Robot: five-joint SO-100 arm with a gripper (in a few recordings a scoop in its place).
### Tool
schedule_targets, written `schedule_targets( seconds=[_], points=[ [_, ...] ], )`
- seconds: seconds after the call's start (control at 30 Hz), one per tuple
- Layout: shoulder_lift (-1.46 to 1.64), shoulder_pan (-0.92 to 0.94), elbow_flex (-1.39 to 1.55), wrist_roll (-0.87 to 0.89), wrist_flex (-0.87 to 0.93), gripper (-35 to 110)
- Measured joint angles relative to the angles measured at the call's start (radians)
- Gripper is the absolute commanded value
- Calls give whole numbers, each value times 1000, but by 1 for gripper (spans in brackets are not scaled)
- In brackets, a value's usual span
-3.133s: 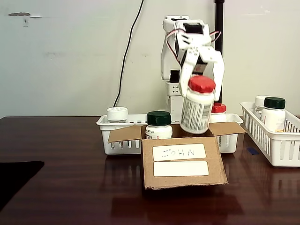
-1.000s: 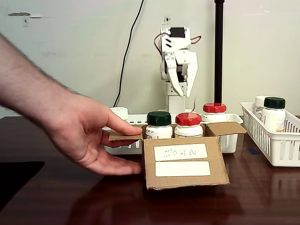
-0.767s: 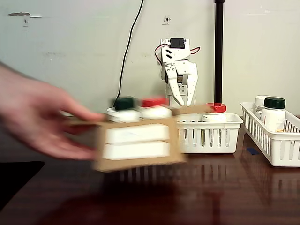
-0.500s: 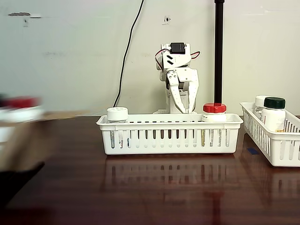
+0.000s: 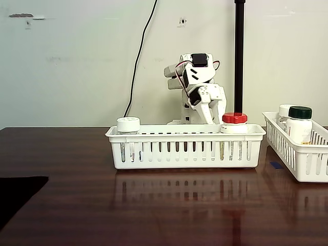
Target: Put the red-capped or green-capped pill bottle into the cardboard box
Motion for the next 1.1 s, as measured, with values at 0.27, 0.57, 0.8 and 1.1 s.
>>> schedule_targets(
  seconds=[0.27, 0.57, 0.8, 1.1],
  points=[
    [0, 35, 0, -140, 0, 0],
    [0, 21, 0, -353, 0, 0],
    [0, 21, 0, -460, 0, 0],
    [0, 21, 0, -508, 0, 0]
  ],
)
